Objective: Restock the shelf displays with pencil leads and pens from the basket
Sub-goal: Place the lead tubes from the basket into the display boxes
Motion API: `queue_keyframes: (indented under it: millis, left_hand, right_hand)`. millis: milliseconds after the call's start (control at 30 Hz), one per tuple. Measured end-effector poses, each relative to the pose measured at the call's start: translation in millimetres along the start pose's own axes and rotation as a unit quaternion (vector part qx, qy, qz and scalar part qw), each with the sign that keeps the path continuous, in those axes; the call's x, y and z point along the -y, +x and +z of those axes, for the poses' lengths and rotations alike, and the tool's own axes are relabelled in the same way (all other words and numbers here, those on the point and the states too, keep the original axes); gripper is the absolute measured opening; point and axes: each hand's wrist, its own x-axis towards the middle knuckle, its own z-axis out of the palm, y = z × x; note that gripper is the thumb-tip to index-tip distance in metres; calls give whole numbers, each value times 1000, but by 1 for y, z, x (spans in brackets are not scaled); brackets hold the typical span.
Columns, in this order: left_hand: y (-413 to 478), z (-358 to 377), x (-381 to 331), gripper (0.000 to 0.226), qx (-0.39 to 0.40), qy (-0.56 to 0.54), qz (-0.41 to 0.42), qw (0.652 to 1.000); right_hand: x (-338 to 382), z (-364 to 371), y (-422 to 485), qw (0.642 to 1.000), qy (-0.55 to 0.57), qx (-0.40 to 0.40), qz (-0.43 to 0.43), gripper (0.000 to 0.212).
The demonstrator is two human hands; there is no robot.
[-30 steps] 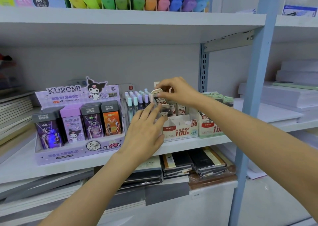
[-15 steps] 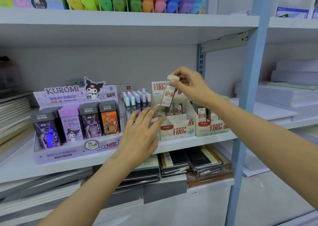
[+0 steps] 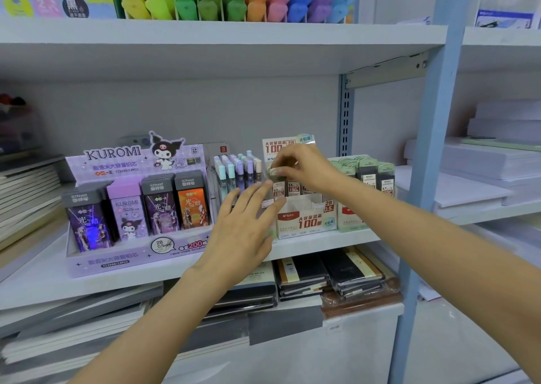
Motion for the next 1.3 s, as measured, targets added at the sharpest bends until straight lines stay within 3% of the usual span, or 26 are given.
queue_keyframes:
  millis: [133, 267, 400, 533, 633, 700, 800, 900, 967, 1100, 1167, 1300]
  left_hand:
    - [0, 1, -1, 66, -2, 4, -2, 1000]
    - [-1, 0, -2, 69, 0, 6, -5, 1000]
    - [-15, -3, -7, 66, -36, -3, 1, 999]
    - [-54, 12, -16, 45, -177, -44, -1, 983]
    - [-107, 43, -22, 26, -227, -61, -6, 972]
    - [-150, 74, -23, 18, -163, -84, -13, 983]
    - [-222, 127, -25, 18, 51, -152, -70, 985]
    - [-297, 174, -33, 30, 297, -176, -174, 922]
    - [-347, 201, -45, 40, 396, -159, -210, 880]
    - [-421, 227, -71, 59, 468, -205, -230, 829]
    - [-441, 232, -79, 64, 483, -228, -238, 811]
    - [-453, 237, -88, 63, 453, -252, -265, 813]
  right_hand:
    - [-4, 7, -2, 993, -112, -41, -4, 25]
    - [-5, 7, -4, 988, -151, -4, -8, 37]
    - [5, 0, -23, 993, -96, -67, -25, 28]
    - [30, 9, -63, 983, 5, -153, -103, 16]
    - [48, 47, -105, 983, 89, -102, -121, 15]
    - [53, 89, -133, 987, 114, -4, -111, 16]
    - [52, 168, -173, 976, 121, 169, -67, 18]
    - [39, 252, -213, 928, 105, 357, -24, 19]
    - [25, 302, -243, 881, 101, 461, 27, 22]
    - [2, 372, -311, 797, 129, 567, 162, 27]
    - [1, 397, -344, 767, 173, 566, 247, 28]
    - [18, 437, -385, 720, 231, 549, 356, 39]
